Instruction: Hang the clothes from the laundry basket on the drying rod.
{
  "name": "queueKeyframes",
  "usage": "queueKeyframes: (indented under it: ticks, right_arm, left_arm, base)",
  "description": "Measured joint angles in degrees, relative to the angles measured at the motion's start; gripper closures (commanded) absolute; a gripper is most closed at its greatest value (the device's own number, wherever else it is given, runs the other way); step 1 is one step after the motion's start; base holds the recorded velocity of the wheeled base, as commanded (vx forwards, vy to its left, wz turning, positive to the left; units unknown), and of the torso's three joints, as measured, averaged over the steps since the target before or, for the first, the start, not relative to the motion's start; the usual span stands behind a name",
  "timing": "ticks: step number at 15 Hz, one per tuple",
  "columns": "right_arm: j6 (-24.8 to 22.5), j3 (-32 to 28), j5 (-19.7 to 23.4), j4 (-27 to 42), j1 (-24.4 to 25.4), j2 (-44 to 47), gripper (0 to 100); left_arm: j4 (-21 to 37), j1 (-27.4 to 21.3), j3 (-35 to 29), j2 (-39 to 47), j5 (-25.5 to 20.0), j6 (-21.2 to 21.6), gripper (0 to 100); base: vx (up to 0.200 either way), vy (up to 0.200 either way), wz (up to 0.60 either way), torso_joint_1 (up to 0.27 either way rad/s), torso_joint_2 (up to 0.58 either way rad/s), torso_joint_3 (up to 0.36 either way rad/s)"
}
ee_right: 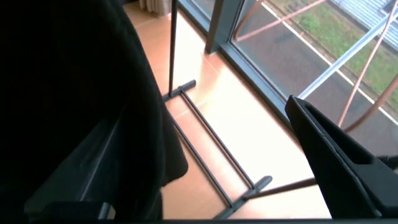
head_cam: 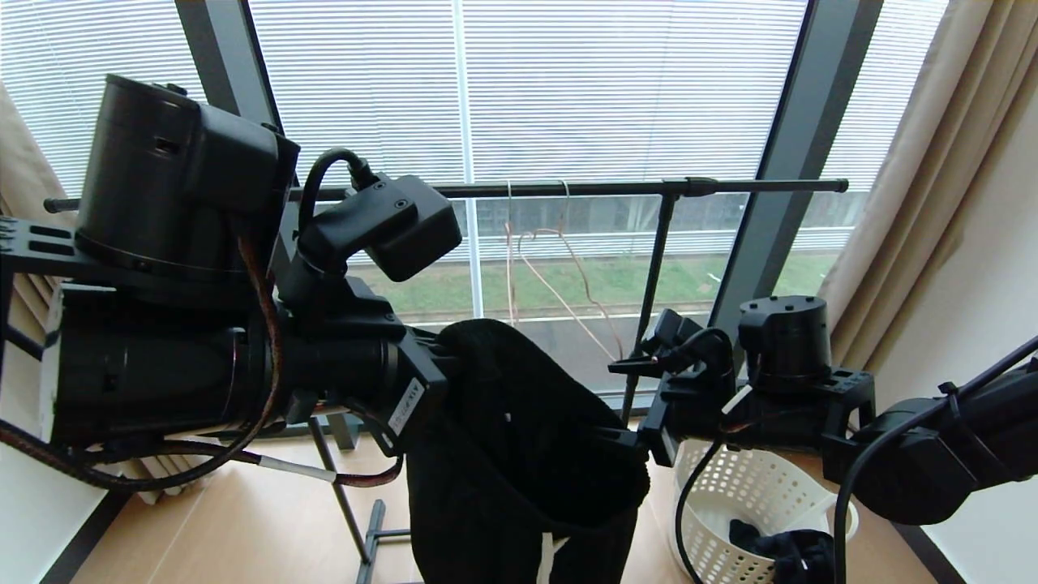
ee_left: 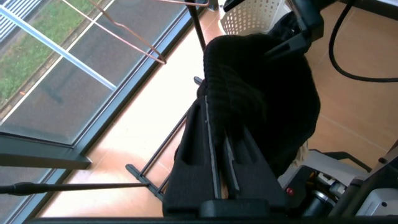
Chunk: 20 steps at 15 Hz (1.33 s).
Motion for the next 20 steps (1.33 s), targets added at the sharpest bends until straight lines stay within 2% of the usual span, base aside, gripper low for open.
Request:
queueKeyframes:
  ticks: [7,11,15,20]
  right_arm:
    - [-0.07,2.65,0.09,-0.26,-1.33,-1.34,0]
    - [-0.13,2.97,0.57,-0.30,-0.46,-2.26,0]
    - [-0.02,5.10,9.25,-0.33,-0.48,-5.58,0]
    - [-0.27,5.77,9.91,-0.28,-0.24,-5.97,0]
  left_arm:
    - [-0.09,0.05,0.96,-0.44,0.00,-0.09,100]
    - [-0.07,0.13,1.38,-0.74,0.04,-0.17,100]
    - [-0.11,0.30,2.19,-1.16,0.04,-0.11,100]
    - [-0.98,0.11,2.15,-1.27,0.00,0.00,100]
  base:
    - [0.000,0.000,0.00,0.000,0.00,0.000]
    - [0.000,0.000,0.00,0.000,0.00,0.000]
    - [0.000,0.000,0.00,0.000,0.00,0.000]
    - [0.000,0.000,0.00,0.000,0.00,0.000]
